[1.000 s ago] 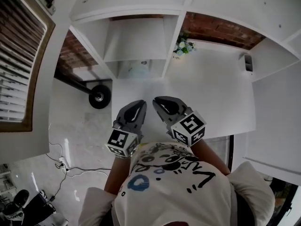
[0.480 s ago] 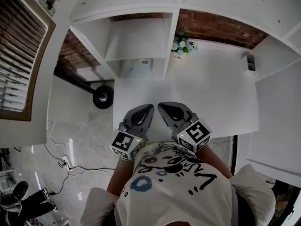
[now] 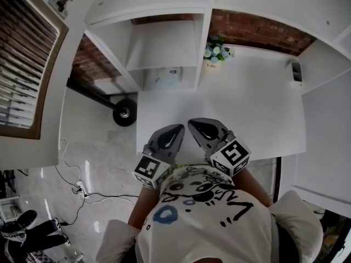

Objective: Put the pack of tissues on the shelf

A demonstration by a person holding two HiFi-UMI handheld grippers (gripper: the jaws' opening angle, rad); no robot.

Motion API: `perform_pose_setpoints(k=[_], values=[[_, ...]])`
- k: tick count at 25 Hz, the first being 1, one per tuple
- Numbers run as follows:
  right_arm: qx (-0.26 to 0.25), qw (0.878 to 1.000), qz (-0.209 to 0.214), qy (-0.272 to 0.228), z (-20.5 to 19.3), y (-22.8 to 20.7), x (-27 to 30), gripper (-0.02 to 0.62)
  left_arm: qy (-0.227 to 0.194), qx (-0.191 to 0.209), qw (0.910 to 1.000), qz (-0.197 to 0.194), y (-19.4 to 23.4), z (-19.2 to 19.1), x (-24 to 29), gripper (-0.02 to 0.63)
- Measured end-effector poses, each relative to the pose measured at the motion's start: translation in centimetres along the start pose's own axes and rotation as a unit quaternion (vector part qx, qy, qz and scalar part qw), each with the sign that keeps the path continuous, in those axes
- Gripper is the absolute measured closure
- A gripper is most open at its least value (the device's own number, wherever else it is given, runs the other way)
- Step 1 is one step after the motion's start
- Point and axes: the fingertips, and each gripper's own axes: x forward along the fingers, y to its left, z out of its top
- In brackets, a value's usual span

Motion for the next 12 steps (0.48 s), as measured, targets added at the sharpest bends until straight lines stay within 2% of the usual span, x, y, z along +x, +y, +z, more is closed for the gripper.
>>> perform_pose_setpoints(k=[7,12], values=[[0.0,1.0,0.009,0.006,-0.3,0.3,0.0,0.571,-0.005,-0.004,0.9999,0.008,0.3,0.1,-0.4,0.591],[-0.004,1.0,0.016,-0.003,0.0,0.9,0.1,0.569,0.007,-0.008,0.9999,0.01,0.3,-1.0,-0.5,0.591]])
